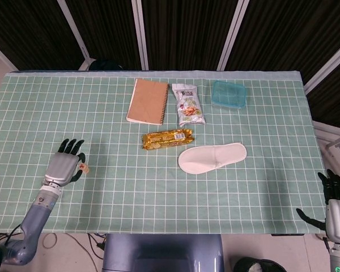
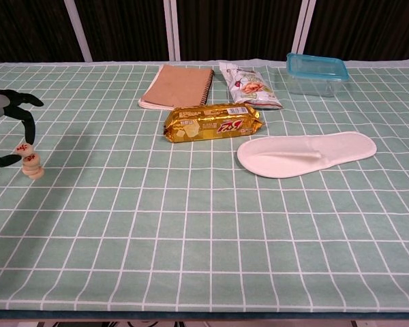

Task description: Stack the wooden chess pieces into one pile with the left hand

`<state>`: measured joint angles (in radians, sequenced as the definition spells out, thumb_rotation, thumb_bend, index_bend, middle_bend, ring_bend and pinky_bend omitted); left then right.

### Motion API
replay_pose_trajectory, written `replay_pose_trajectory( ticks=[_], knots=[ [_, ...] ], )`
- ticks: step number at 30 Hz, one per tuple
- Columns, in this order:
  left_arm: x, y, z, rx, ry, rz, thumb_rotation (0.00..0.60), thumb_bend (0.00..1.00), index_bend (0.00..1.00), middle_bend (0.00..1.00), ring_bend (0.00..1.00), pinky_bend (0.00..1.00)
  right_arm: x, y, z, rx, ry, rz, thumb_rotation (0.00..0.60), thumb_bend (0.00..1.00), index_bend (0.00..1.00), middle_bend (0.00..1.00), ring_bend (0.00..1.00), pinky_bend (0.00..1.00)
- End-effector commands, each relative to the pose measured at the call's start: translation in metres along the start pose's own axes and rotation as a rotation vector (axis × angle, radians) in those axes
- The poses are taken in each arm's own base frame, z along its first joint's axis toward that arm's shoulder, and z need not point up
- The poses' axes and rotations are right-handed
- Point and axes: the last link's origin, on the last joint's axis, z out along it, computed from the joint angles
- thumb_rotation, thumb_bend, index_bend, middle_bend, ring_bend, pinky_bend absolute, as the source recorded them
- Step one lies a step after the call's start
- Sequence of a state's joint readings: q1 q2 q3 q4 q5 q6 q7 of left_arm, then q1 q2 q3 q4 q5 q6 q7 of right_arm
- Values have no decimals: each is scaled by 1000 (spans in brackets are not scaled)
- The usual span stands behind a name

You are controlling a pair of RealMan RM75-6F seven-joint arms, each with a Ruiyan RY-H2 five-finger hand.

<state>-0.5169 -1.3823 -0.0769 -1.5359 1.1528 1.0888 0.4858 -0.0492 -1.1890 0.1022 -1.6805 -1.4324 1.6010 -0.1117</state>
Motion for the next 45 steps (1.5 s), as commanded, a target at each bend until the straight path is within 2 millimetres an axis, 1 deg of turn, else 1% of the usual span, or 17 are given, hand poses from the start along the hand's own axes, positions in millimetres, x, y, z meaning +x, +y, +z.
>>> replay_pose_trajectory(
  ticks=[1,10,30,45],
  knots=[
    [0,0,0,1,-1,4,600,336,482,59,0,1,0,0,0,0,-1,0,600,205,94,31,0,0],
    [-5,1,1,9,-10,11,600,336,481,59,0,1,0,0,0,0,0,-1,600,205,94,31,0,0],
    [-8,4,3,11,-14,21,600,337,467,59,0,1,0,0,0,-3,-1,1,600,205,94,31,0,0],
    [-9,3,3,17,-15,25,600,336,450,59,0,1,0,0,0,-2,-2,-1,600,205,94,31,0,0]
  ],
)
